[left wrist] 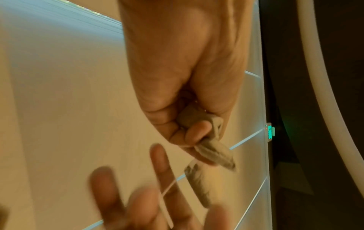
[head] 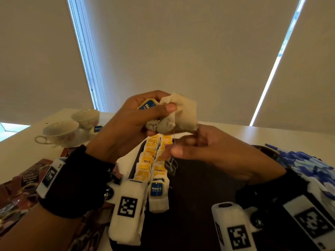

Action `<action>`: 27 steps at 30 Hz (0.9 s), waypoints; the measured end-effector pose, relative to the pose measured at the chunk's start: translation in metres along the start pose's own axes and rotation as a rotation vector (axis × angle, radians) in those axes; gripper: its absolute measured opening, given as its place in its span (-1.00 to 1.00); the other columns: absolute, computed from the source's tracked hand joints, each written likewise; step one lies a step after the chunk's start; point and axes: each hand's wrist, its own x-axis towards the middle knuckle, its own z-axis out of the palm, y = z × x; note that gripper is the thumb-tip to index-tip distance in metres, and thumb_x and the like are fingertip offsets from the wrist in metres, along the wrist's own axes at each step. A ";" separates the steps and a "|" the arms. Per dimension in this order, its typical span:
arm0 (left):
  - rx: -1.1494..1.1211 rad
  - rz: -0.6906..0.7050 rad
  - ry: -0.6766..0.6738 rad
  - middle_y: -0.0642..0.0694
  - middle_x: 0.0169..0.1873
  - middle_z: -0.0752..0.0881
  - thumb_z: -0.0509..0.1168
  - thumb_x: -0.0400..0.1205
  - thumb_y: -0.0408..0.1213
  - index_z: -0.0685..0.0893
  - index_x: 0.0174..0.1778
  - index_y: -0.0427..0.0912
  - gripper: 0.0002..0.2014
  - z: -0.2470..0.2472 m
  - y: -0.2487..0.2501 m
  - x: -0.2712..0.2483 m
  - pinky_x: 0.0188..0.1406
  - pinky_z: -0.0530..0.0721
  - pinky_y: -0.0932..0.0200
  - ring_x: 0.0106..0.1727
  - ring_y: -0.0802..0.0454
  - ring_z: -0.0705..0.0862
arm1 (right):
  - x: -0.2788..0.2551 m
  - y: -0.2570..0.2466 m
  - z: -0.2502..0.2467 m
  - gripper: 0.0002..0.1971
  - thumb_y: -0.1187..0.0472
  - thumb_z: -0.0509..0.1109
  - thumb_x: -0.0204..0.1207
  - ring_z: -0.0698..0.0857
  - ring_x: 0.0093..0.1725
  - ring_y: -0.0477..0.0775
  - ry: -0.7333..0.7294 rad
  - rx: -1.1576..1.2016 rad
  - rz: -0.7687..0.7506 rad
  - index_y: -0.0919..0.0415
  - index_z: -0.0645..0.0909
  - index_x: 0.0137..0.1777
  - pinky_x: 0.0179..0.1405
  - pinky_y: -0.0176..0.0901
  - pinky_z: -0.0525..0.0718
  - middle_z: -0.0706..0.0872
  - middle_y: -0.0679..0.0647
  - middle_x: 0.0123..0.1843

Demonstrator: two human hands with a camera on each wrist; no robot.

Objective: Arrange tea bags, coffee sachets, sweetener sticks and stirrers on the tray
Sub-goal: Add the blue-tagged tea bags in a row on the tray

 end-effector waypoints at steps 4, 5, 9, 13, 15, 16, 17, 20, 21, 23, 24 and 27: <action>-0.101 0.010 0.106 0.10 -0.58 0.55 0.29 0.43 -0.21 0.63 -0.30 -0.12 -0.93 -0.002 0.002 0.003 -0.74 0.32 0.45 -0.63 0.25 0.45 | -0.002 0.001 -0.001 -0.87 0.28 0.32 0.54 0.77 0.04 0.04 -0.028 -0.048 0.005 0.16 0.67 0.02 0.15 -0.33 0.65 0.79 0.06 -0.24; -0.121 0.012 0.140 0.11 -0.58 0.56 0.30 0.43 -0.19 0.62 -0.27 -0.13 -0.90 -0.003 0.002 0.004 -0.74 0.33 0.45 -0.63 0.25 0.46 | -0.002 0.002 -0.002 -0.87 0.27 0.29 0.57 0.77 0.03 0.05 -0.024 -0.065 0.018 0.15 0.68 -0.01 0.14 -0.30 0.66 0.78 0.02 -0.28; -0.160 0.008 0.291 0.07 -0.44 0.62 0.37 0.38 -0.19 0.64 -0.16 -0.17 -0.82 -0.011 0.000 0.009 -0.64 0.45 0.47 -0.54 0.25 0.54 | -0.001 0.003 -0.001 -0.82 0.23 0.23 0.62 0.78 -0.08 -0.02 -0.024 -0.130 0.062 0.13 0.68 -0.01 0.06 -0.33 0.65 0.71 -0.06 -0.43; -0.142 0.008 0.363 0.03 -0.33 0.64 0.43 0.30 -0.21 0.70 -0.12 -0.10 -0.76 -0.017 -0.001 0.010 -0.49 0.53 0.42 -0.42 0.23 0.57 | -0.002 0.002 -0.003 -0.80 0.20 0.19 0.65 0.76 -0.26 -0.11 -0.057 -0.121 0.115 0.13 0.67 0.02 -0.13 -0.33 0.70 0.69 -0.09 -0.46; -0.118 0.007 0.381 0.00 -0.28 0.66 0.42 0.32 -0.24 0.71 -0.06 -0.10 -0.73 -0.018 -0.002 0.010 -0.50 0.58 0.42 -0.44 0.24 0.61 | -0.003 0.001 -0.004 -0.83 0.19 0.25 0.62 0.73 -0.32 -0.11 -0.054 -0.122 0.133 0.10 0.69 0.01 -0.21 -0.29 0.72 0.71 -0.05 -0.40; -0.113 0.000 0.385 -0.01 -0.26 0.67 0.42 0.35 -0.27 0.71 -0.06 -0.10 -0.76 -0.019 -0.002 0.010 -0.49 0.59 0.41 -0.44 0.24 0.62 | -0.004 0.001 -0.005 -0.85 0.18 0.28 0.60 0.72 -0.34 -0.11 -0.042 -0.134 0.140 0.10 0.69 0.02 -0.25 -0.29 0.71 0.73 -0.03 -0.37; -0.115 -0.010 0.385 0.00 -0.27 0.68 0.41 0.39 -0.30 0.71 -0.07 -0.11 -0.79 -0.019 -0.002 0.010 -0.50 0.59 0.41 -0.45 0.23 0.62 | -0.003 0.002 -0.007 -0.86 0.18 0.31 0.57 0.71 -0.34 -0.11 -0.021 -0.154 0.141 0.11 0.69 0.03 -0.28 -0.31 0.68 0.75 -0.02 -0.35; -0.154 -0.053 0.353 0.07 -0.47 0.61 0.37 0.49 -0.30 0.68 -0.10 -0.16 -0.90 -0.022 -0.001 0.011 -0.66 0.46 0.44 -0.57 0.24 0.53 | -0.003 0.005 -0.012 -0.87 0.18 0.39 0.51 0.74 -0.32 -0.08 0.085 -0.216 0.140 0.14 0.68 0.01 -0.39 -0.34 0.66 0.80 0.01 -0.32; -0.178 -0.065 0.333 0.07 -0.49 0.58 0.34 0.53 -0.29 0.67 -0.12 -0.16 -0.93 -0.022 -0.001 0.011 -0.70 0.40 0.46 -0.60 0.24 0.48 | -0.003 0.006 -0.014 -0.87 0.18 0.41 0.49 0.76 -0.30 -0.05 0.109 -0.224 0.146 0.15 0.68 0.00 -0.40 -0.34 0.67 0.81 0.03 -0.30; -0.229 -0.077 0.296 0.05 -0.44 0.59 0.32 0.53 -0.23 0.65 -0.16 -0.13 -0.94 -0.024 0.000 0.011 -0.73 0.31 0.47 -0.62 0.24 0.42 | -0.003 0.007 -0.015 -0.88 0.18 0.44 0.45 0.78 -0.27 -0.03 0.116 -0.233 0.161 0.16 0.68 -0.04 -0.39 -0.34 0.68 0.82 0.05 -0.28; -0.249 -0.077 0.284 0.05 -0.41 0.62 0.33 0.49 -0.20 0.65 -0.17 -0.12 -0.91 -0.024 0.000 0.011 -0.73 0.26 0.47 -0.62 0.24 0.41 | -0.003 0.007 -0.016 -0.88 0.18 0.45 0.44 0.78 -0.27 -0.04 0.113 -0.236 0.167 0.17 0.69 -0.05 -0.39 -0.35 0.68 0.82 0.06 -0.27; -0.286 -0.072 0.266 0.07 -0.43 0.66 0.32 0.41 -0.17 0.65 -0.17 -0.13 -0.85 -0.025 0.001 0.010 -0.74 0.21 0.47 -0.62 0.23 0.39 | -0.003 0.008 -0.017 -0.91 0.20 0.46 0.43 0.77 -0.32 -0.11 0.127 -0.229 0.171 0.18 0.69 -0.10 -0.41 -0.39 0.65 0.82 0.06 -0.28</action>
